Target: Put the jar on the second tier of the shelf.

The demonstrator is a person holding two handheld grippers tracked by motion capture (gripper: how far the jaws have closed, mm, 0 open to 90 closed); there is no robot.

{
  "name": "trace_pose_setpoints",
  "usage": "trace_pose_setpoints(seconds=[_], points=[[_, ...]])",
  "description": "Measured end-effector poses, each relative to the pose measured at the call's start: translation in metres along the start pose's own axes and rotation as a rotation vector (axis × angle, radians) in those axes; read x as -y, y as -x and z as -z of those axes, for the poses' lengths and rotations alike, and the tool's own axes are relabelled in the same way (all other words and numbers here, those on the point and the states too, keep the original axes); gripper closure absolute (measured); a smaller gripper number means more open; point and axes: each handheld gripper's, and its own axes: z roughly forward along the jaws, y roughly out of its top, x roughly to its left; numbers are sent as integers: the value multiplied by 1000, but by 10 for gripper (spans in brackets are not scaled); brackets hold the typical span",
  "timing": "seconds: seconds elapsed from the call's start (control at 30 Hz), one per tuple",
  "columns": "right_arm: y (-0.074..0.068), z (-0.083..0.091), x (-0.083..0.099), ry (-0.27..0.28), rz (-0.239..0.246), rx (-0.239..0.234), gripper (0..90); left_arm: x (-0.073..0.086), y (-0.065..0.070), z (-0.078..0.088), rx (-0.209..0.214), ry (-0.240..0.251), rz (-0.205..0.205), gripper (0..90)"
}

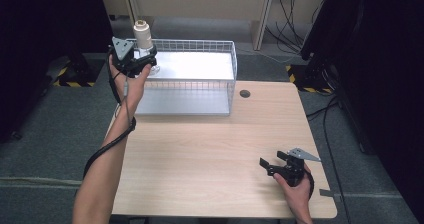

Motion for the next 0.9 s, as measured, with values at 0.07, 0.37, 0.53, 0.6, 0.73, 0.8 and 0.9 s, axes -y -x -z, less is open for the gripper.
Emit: trace_pose_setpoints(seconds=[0.07, 0.37, 0.53, 0.6, 0.73, 0.8, 0.9], points=[[0, 0, 0, 1, 1, 0, 71, 1, 0, 3, 3, 2, 1, 102], [0, 0, 0, -1, 1, 1, 71, 8, -1, 17, 17, -13, 10, 95], [0, 0, 0, -2, 1, 2, 72, 12, 1, 21, 31, -20, 4, 92], [0, 0, 0, -1, 3, 2, 71, 13, 1, 23, 33, -19, 3, 92], [0, 0, 0, 0, 1, 1, 71, 17, 1, 27, 36, -24, 5, 92], [0, 0, 0, 0, 1, 1, 71, 20, 1, 29, 41, -26, 9, 90], [0, 0, 0, -1, 2, 1, 71, 24, 2, 33, 49, -33, 7, 90]])
